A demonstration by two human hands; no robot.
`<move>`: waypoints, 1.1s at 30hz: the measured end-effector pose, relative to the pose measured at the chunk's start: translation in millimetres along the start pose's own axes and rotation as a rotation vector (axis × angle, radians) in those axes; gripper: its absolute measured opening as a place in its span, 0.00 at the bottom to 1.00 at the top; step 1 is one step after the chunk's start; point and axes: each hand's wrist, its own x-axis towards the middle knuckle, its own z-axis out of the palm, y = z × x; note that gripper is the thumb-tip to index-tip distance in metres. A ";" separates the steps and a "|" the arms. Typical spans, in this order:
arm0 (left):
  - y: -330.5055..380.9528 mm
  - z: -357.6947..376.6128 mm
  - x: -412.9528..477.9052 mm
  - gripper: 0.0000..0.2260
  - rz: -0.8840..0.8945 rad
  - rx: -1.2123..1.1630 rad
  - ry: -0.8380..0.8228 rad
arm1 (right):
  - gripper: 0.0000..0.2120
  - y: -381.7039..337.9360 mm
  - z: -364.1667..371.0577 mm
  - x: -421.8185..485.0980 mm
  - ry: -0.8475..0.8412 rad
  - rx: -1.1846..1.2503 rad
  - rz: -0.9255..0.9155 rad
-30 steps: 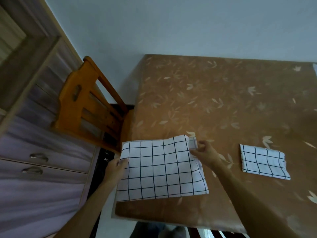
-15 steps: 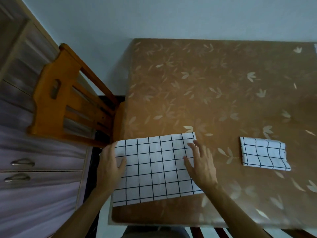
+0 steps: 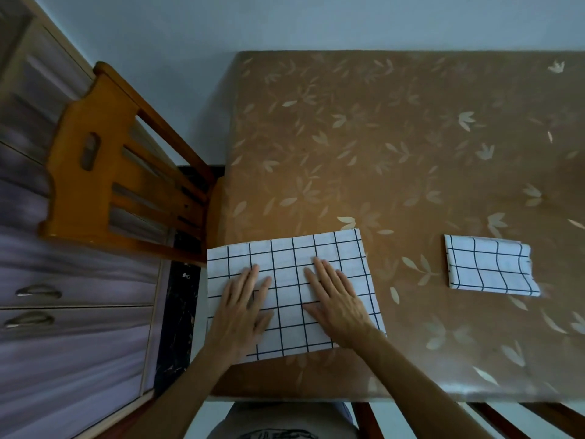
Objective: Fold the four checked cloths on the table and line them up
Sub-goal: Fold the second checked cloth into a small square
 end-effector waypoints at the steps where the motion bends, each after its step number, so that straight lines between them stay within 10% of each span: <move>1: -6.9 1.0 -6.2 0.31 -0.023 0.006 -0.005 | 0.34 2.7 -0.9 -1.2 0.004 0.002 0.012; 13: -26.9 -10.3 -23.3 0.31 -0.011 -0.149 0.073 | 0.30 37.7 -27.0 -24.0 0.061 0.133 0.164; 24: 35.6 -6.3 -16.0 0.16 0.533 -0.108 0.087 | 0.11 27.7 -22.4 -66.4 0.172 0.174 -0.060; 33: 41.2 -12.3 -15.3 0.05 0.520 -0.093 0.171 | 0.22 22.9 -24.6 -78.8 0.070 0.191 -0.082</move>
